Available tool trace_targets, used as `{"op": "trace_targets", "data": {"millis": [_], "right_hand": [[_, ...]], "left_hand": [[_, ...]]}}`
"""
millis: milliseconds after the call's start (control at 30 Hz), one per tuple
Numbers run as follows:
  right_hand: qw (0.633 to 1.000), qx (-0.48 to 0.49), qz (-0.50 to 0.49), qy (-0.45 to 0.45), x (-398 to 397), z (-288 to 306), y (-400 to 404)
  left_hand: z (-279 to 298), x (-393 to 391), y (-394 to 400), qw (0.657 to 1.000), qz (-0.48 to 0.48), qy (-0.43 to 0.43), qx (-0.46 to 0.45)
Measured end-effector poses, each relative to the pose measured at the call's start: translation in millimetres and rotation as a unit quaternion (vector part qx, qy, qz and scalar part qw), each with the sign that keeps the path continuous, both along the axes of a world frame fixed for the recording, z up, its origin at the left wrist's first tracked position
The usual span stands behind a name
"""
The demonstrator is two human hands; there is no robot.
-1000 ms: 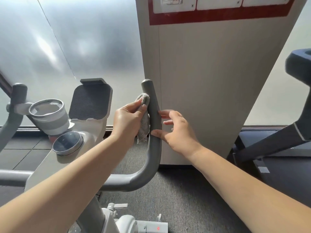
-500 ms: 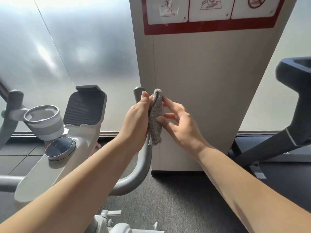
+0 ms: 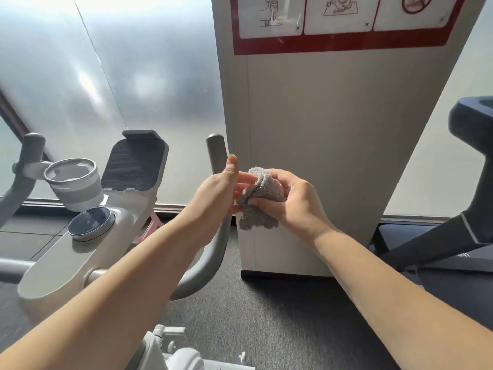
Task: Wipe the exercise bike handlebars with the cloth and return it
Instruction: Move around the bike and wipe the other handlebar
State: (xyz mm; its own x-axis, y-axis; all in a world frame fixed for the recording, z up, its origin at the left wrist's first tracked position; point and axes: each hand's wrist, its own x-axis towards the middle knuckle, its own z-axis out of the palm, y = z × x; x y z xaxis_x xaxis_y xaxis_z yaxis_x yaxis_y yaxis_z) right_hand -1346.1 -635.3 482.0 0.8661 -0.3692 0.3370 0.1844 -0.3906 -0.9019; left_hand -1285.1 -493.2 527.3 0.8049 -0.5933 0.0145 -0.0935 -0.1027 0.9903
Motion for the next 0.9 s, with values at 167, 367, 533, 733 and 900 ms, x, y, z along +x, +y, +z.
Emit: {"op": "trace_targets", "data": {"millis": [167,367,533,733,900], "right_hand": [[0.997,0.009,-0.072,0.030,18,-7,-6],[0.996,0.043,-0.073,0.022,57,-12,-9],[0.995,0.064,-0.075,0.005,90,-4,-1],[0.994,0.110,0.019,-0.015,108,-4,-4],[0.995,0.096,-0.014,-0.014,122,-3,-2]], "left_hand": [[4,27,16,0.969,0.103,-0.212,0.073],[-8,55,35,0.950,0.117,-0.268,0.111],[-13,71,37,0.901,0.074,-0.398,0.154],[-15,91,40,0.810,0.039,-0.530,0.250],[-17,92,37,0.798,0.058,-0.547,0.245]]}}
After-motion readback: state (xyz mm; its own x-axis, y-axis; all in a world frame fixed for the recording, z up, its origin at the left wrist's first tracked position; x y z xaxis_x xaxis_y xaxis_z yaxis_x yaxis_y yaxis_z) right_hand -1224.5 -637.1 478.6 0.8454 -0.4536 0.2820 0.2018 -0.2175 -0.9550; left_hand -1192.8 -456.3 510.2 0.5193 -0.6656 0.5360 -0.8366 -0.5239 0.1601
